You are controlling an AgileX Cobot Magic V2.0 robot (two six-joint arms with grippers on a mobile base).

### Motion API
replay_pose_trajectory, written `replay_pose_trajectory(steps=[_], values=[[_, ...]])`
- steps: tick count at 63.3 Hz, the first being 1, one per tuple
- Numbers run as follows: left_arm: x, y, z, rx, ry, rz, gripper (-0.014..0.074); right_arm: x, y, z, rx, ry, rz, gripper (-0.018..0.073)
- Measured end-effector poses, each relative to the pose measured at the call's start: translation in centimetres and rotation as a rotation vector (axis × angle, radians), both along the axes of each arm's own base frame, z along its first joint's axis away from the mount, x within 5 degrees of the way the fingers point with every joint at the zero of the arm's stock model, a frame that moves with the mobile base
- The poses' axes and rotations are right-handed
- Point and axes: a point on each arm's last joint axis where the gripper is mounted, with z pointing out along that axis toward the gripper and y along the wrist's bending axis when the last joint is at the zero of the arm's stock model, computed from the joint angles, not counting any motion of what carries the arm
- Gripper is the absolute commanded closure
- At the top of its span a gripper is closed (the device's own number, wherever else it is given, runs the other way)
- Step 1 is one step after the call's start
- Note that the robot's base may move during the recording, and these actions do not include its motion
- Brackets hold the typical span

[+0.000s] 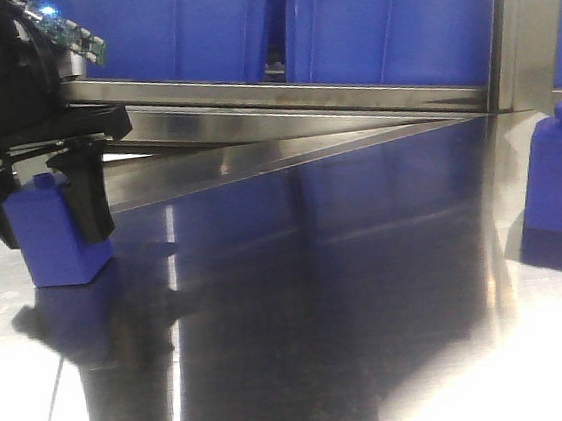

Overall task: Pick and sort blue part to right shelf
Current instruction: 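Close the left gripper on the blue part and lift it, then move the right gripper over the blue part nearest the right arm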

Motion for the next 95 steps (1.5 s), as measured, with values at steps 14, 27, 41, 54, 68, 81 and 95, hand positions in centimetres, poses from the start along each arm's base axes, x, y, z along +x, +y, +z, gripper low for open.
replay_pose_trajectory(steps=[14,27,41,54,68,81,95], values=[[-0.1,0.0,0.2,0.005,0.013,-0.002,0.0277,0.0,0.0,0.0,0.000,0.000,0.000,0.0461],[-1.1,0.5,3.3,-0.003,-0.072,-0.039,0.0277,0.0,0.0,0.1,0.005,-0.014,-0.001,0.0461],[-5.8,2.7,11.5,-0.049,-0.412,-0.053,0.0277,-0.1,0.0,1.1,0.056,-0.062,0.000,0.0461],[-13.0,5.4,15.9,-0.141,-0.722,-0.038,0.0277,-0.8,0.1,4.5,0.060,-0.134,0.009,0.0459],[-20.1,8.1,15.9,-0.210,-0.982,-0.026,0.0277,-1.1,0.3,8.4,0.059,-0.104,0.044,0.0157],[-24.1,9.6,14.1,-0.247,-1.112,-0.019,0.0277,0.8,1.0,11.1,0.058,0.026,0.142,-0.0036],[-24.5,9.7,13.6,-0.245,-1.106,-0.020,0.0277,4.4,2.3,10.8,0.045,0.239,0.227,-0.0022]])
